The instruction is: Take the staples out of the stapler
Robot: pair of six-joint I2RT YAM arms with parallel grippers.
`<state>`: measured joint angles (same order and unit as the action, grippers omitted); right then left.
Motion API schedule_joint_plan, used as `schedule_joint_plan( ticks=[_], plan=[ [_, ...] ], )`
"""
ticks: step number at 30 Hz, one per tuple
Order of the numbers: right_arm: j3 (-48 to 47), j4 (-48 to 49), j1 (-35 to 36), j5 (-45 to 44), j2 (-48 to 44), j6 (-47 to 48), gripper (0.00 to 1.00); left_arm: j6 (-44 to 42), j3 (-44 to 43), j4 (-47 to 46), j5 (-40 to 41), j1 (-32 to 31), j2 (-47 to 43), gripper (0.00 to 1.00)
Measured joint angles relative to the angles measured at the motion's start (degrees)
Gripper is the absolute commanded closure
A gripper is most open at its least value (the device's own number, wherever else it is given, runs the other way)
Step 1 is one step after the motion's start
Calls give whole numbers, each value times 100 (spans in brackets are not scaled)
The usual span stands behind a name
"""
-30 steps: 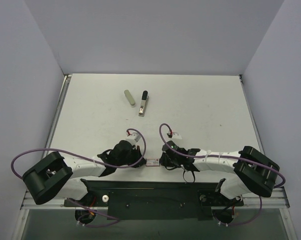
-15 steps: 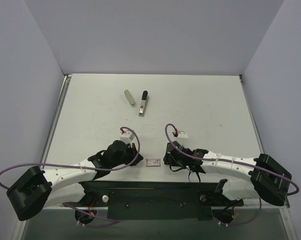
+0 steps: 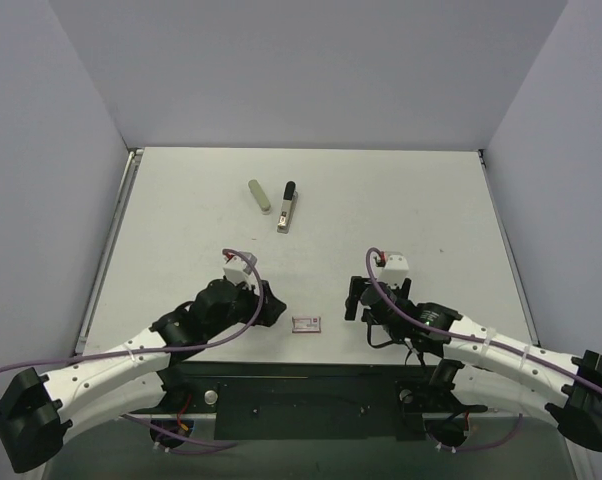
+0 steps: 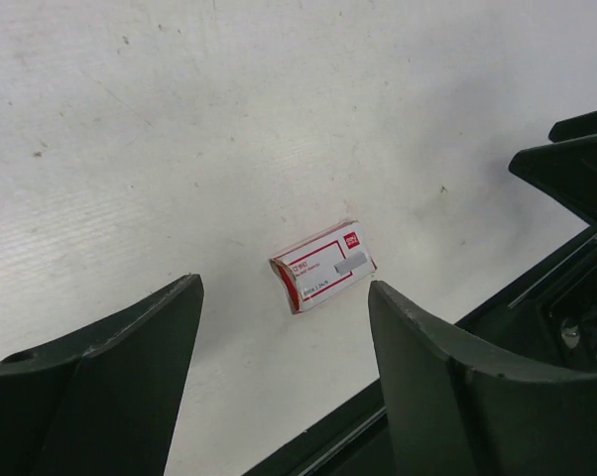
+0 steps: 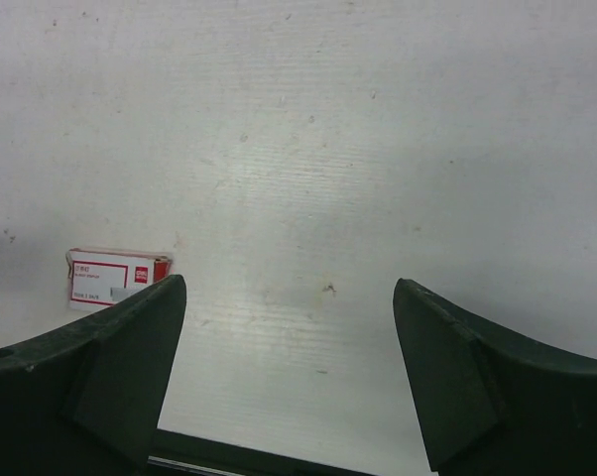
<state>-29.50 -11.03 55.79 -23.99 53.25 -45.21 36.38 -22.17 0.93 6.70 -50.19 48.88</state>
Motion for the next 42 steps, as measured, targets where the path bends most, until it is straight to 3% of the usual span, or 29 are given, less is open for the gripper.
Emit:
schedule_joint_plan(
  ticks=[18,42],
  plan=[
    [-804,-1360,-70,-1062,-699,479,0,-619,-925,1016,831,0,-474,17],
    [-1285,-1711,-70,-1801,-874,813,0,-1023,-1523,1263,1528,0,-669,10]
  ],
)
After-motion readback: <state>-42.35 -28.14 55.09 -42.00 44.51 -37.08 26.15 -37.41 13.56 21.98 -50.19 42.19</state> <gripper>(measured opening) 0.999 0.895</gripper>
